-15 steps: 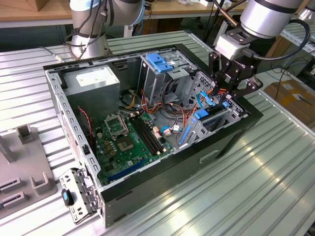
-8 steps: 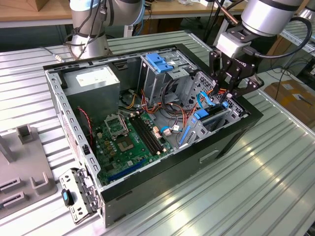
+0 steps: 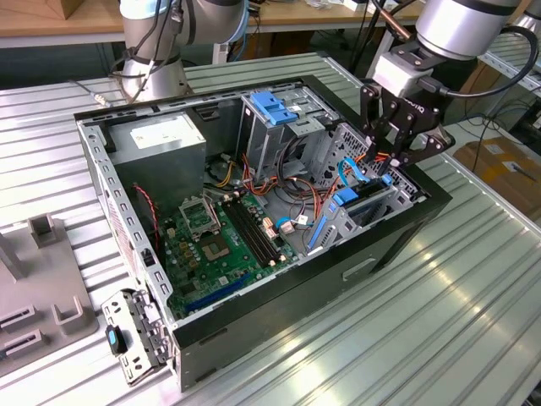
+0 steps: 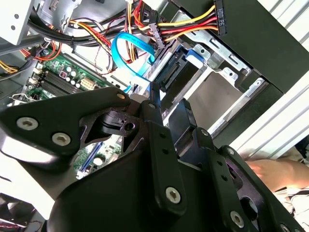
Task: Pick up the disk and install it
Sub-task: 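Insert the second disk wire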
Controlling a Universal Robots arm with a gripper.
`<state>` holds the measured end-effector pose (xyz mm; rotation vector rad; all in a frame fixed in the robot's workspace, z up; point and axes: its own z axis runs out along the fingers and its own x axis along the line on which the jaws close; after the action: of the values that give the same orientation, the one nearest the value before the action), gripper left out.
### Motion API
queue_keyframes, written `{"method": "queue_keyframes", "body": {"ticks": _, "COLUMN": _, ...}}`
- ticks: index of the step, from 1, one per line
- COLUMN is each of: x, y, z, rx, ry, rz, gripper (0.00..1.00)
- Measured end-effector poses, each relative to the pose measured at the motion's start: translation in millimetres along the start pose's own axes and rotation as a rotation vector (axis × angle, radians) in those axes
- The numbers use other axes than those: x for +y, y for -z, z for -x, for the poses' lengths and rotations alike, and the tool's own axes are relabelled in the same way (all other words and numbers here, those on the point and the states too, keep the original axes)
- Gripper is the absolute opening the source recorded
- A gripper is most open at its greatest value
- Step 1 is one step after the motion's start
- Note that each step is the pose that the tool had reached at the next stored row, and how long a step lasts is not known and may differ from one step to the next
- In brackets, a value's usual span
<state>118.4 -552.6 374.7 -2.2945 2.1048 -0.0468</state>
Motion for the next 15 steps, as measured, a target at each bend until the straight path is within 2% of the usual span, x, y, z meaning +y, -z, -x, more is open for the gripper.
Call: {"method": "queue_keyframes", "body": {"ticks": 15, "x": -0.2, "y": 2.9, "z": 0.0, "rx": 0.0, "ry": 0.0, "rz": 0.0, "gripper": 0.36}}
